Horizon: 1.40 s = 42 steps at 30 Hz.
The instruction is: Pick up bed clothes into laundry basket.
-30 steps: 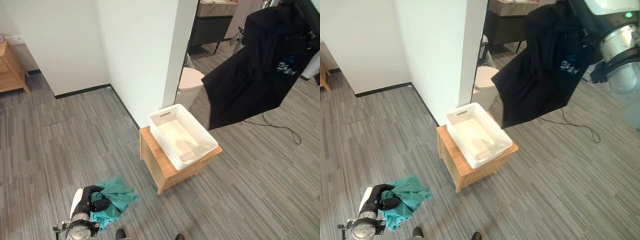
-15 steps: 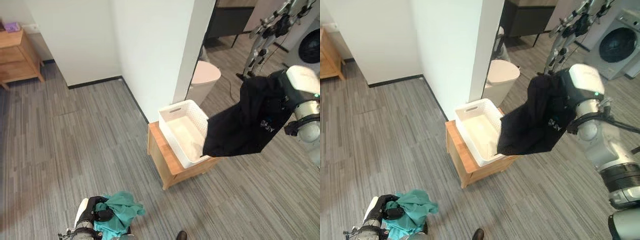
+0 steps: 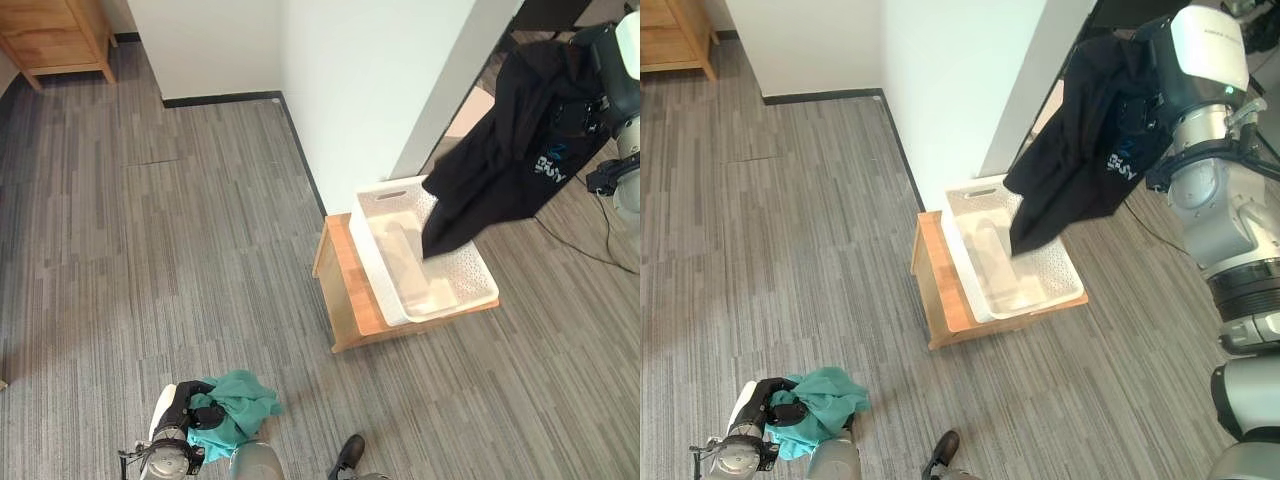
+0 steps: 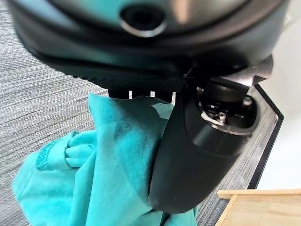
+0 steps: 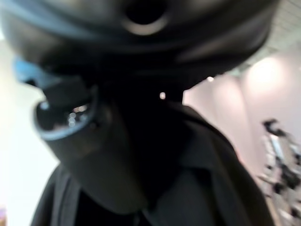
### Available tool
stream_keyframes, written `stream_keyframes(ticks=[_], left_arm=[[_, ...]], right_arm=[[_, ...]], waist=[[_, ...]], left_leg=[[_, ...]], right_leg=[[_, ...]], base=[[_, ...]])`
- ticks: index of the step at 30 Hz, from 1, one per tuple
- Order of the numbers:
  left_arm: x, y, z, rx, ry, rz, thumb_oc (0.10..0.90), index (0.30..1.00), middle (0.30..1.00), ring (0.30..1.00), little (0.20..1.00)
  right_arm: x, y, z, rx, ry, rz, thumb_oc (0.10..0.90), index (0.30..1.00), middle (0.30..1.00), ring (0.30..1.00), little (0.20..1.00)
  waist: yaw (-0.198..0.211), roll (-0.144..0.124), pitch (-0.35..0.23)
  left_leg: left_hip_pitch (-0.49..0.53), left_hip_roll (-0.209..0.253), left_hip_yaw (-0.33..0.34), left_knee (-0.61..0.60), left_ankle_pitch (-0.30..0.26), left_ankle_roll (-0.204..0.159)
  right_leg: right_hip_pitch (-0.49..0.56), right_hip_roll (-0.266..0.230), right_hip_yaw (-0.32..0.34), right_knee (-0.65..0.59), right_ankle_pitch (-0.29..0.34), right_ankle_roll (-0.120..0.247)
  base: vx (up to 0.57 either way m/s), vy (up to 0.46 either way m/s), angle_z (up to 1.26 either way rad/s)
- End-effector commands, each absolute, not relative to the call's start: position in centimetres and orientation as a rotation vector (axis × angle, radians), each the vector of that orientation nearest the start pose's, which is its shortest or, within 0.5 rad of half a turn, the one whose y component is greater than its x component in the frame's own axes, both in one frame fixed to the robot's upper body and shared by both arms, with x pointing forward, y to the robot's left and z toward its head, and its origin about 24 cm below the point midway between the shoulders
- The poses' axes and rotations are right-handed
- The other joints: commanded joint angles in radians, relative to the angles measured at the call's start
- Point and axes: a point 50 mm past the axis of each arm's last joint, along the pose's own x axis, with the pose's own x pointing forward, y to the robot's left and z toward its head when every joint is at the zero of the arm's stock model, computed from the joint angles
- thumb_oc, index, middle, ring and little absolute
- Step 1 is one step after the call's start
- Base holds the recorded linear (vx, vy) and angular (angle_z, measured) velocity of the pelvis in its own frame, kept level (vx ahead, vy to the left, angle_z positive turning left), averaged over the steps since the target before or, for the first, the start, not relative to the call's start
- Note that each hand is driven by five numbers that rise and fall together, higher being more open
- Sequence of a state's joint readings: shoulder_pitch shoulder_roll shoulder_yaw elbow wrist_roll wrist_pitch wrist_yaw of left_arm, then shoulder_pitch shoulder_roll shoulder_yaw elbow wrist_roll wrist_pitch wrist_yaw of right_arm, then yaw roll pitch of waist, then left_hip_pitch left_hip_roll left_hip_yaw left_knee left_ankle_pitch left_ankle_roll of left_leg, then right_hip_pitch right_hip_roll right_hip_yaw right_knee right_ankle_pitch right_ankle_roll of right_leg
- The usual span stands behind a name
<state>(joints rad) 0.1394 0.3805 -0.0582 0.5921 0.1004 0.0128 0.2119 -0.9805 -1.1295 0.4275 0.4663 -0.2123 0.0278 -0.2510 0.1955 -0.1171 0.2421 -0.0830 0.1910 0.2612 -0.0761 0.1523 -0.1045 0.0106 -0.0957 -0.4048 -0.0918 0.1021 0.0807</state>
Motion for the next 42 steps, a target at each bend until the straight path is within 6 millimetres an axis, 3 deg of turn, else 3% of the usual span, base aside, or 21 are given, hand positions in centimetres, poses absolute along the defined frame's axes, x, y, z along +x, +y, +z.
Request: stream_keyframes(ticks=[1, 6, 15, 20, 21, 22, 24, 29, 35, 40, 42], left_arm=[[18.4, 28.3, -6.0, 0.651, 0.542, 0.247, 0.400, 0.300, 0.300, 0.300, 0.300], [19.6, 27.6, -5.7, 0.637, 0.503, 0.244, 0.400, 0.300, 0.300, 0.300, 0.300], [21.6, 26.5, -5.0, 0.615, 0.452, 0.241, 0.400, 0.300, 0.300, 0.300, 0.300], [22.4, 26.1, -4.9, 0.603, 0.435, 0.246, 0.400, 0.300, 0.300, 0.300, 0.300], [22.4, 26.0, -5.2, 0.587, 0.447, 0.255, 0.400, 0.300, 0.300, 0.300, 0.300], [22.3, 26.0, -5.3, 0.584, 0.453, 0.259, 0.400, 0.300, 0.300, 0.300, 0.300], [21.7, 26.2, -5.9, 0.579, 0.491, 0.274, 0.400, 0.300, 0.300, 0.300, 0.300], [20.2, 27.0, -7.3, 0.609, 0.579, 0.277, 0.400, 0.300, 0.300, 0.300, 0.300], [18.8, 27.8, -8.1, 0.633, 0.651, 0.258, 0.400, 0.300, 0.300, 0.300, 0.300], [17.4, 27.9, -9.1, 0.594, 0.713, 0.277, 0.400, 0.300, 0.300, 0.300, 0.300], [16.8, 28.5, -9.2, 0.560, 0.730, 0.346, 0.400, 0.300, 0.300, 0.300, 0.300]], right_arm=[[30.6, -31.8, 38.5, -1.337, -0.626, -0.736, 0.400, 0.300, 0.300, 0.300, 0.300], [31.5, -31.6, 37.2, -1.337, -0.580, -0.693, 0.400, 0.300, 0.300, 0.300, 0.300], [35.4, -29.6, 30.9, -1.300, -0.412, -0.506, 0.400, 0.300, 0.300, 0.300, 0.300], [36.7, -29.8, 29.7, -1.259, -0.338, -0.493, 0.400, 0.300, 0.300, 0.300, 0.300], [36.9, -29.3, 29.8, -1.204, -0.352, -0.485, 0.558, 0.538, 0.538, 0.538, 0.538], [36.9, -29.2, 30.2, -1.185, -0.371, -0.492, 0.800, 0.900, 0.900, 0.900, 0.900], [35.8, -29.3, 32.2, -1.127, -0.479, -0.552, 0.800, 0.900, 0.900, 0.900, 0.900], [33.8, -30.0, 33.8, -1.110, -0.577, -0.596, 0.800, 0.900, 0.900, 0.900, 0.900], [32.7, -31.0, 33.7, -1.181, -0.526, -0.549, 0.800, 0.900, 0.900, 0.900, 0.900], [31.5, -31.1, 33.2, -1.159, -0.553, -0.509, 0.800, 0.900, 0.900, 0.900, 0.900], [30.1, -31.7, 31.3, -1.095, -0.580, -0.525, 0.800, 0.900, 0.900, 0.900, 0.900]], waist=[[0.004, -0.033, -0.048], [-0.006, -0.020, -0.002], [-0.006, 0.013, 0.102], [0.004, 0.023, 0.129], [0.007, 0.022, 0.130], [0.006, 0.021, 0.128], [0.000, 0.013, 0.103], [-0.024, -0.011, 0.040], [-0.056, -0.031, -0.012], [-0.098, -0.015, -0.040], [-0.125, 0.002, -0.051]], left_leg=[[-0.044, 0.011, -0.036, -0.011, -0.005, -0.038], [-0.078, 0.009, -0.036, -0.010, -0.001, -0.036], [-0.159, 0.017, -0.032, -0.008, 0.022, -0.038], [-0.193, 0.020, -0.042, -0.009, 0.034, -0.045], [-0.202, 0.019, -0.048, -0.010, 0.037, -0.046], [-0.200, 0.018, -0.049, -0.010, 0.035, -0.046], [-0.169, 0.012, -0.047, -0.011, 0.019, -0.039], [-0.102, 0.003, -0.036, -0.011, -0.013, -0.031], [-0.031, -0.007, -0.018, -0.011, -0.040, -0.026], [0.015, -0.009, 0.003, -0.011, -0.053, -0.024], [0.027, -0.009, 0.009, -0.011, -0.060, -0.022]], right_leg=[[0.047, -0.075, 0.005, 0.005, -0.109, 0.092], [0.004, -0.085, 0.020, 0.007, -0.094, 0.093], [-0.097, -0.096, 0.045, 0.014, -0.062, 0.090], [-0.122, -0.098, 0.041, 0.012, -0.056, 0.093], [-0.127, -0.096, 0.043, 0.010, -0.055, 0.094], [-0.126, -0.096, 0.042, 0.010, -0.056, 0.095], [-0.099, -0.096, 0.043, 0.007, -0.062, 0.095], [-0.043, -0.097, 0.042, 0.005, -0.073, 0.098], [0.011, -0.095, 0.051, 0.005, -0.084, 0.099], [0.037, -0.096, 0.067, 0.005, -0.089, 0.099], [0.044, -0.097, 0.073, 0.005, -0.091, 0.100]], base=[[-0.03, 0.003, -0.04], [-0.07, 0.018, -0.03], [-0.07, 0.020, -0.09], [-0.04, 0.000, -0.01], [-0.03, -0.012, 0.05], [-0.01, -0.007, 0.13], [0.01, -0.004, 0.16], [0.08, -0.009, 0.04], [0.06, -0.002, -0.04], [0.02, 0.010, -0.19], [0.05, -0.003, -0.10]])
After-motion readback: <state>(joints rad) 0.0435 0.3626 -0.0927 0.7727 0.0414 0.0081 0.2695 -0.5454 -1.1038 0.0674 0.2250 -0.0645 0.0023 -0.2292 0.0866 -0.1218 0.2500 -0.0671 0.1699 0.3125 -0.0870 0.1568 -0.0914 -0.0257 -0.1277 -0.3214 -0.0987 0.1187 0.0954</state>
